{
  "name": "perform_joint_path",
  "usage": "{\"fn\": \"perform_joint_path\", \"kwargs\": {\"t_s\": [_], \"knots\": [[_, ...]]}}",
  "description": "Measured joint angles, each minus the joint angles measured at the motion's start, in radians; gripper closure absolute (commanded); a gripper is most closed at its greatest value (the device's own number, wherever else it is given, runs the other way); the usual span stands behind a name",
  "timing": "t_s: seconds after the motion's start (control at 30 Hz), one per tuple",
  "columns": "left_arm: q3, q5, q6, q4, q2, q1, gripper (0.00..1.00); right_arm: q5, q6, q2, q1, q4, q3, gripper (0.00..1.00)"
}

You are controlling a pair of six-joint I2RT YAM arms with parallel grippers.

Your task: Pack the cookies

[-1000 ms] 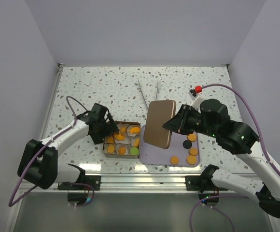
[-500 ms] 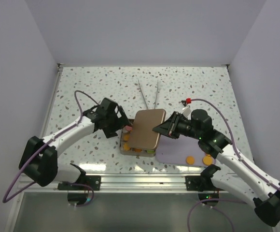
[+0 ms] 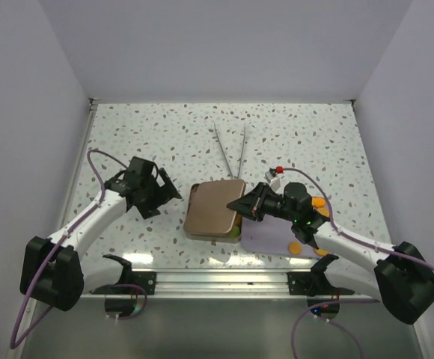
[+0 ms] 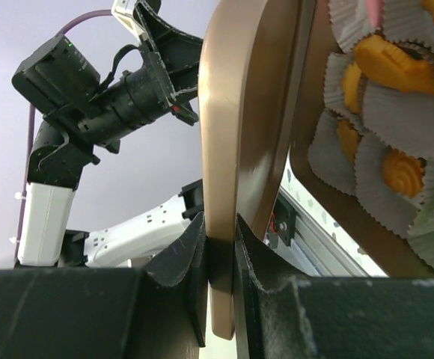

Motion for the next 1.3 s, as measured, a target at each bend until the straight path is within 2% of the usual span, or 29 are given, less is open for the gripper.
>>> {"fn": "perform_joint_path", "kwargs": {"t_s": [0.3, 0.5, 0.6, 0.63, 0.73, 0.83, 0.93, 1.1, 1.3], "knots": [[-0.040, 0.018, 0.031, 0.000, -0.002, 0.000, 0.00, -0.031, 0.017, 0.013, -0.045, 0.110, -0.105, 1.00], [-0.101, 0.030, 0.034, 0.003, -0.015, 0.000, 0.01, -0.044, -0.007, 0.012, -0.079, 0.084, -0.126, 0.96], [-0.122, 0.041, 0.034, 0.004, -0.019, 0.000, 0.01, -0.053, -0.028, 0.012, -0.094, 0.045, -0.126, 0.86], [-0.126, 0.043, 0.034, 0.004, -0.019, 0.000, 0.01, -0.058, -0.036, 0.011, -0.099, 0.028, -0.126, 0.75], [-0.126, 0.046, 0.034, 0.008, -0.019, 0.000, 0.02, -0.067, -0.067, 0.000, -0.109, -0.046, -0.126, 0.53], [-0.126, 0.048, 0.034, 0.012, -0.020, 0.000, 0.02, -0.069, -0.105, -0.006, -0.116, -0.119, -0.125, 0.44], [-0.126, 0.049, 0.033, 0.014, -0.020, 0.000, 0.02, -0.071, -0.133, -0.009, -0.124, -0.174, -0.122, 0.41], [-0.126, 0.054, 0.032, 0.026, -0.018, 0.000, 0.02, -0.074, -0.186, -0.009, -0.144, -0.264, -0.097, 0.41], [-0.127, 0.061, 0.032, 0.031, -0.012, 0.000, 0.03, -0.064, -0.277, -0.007, -0.171, -0.447, -0.004, 0.43]]}}
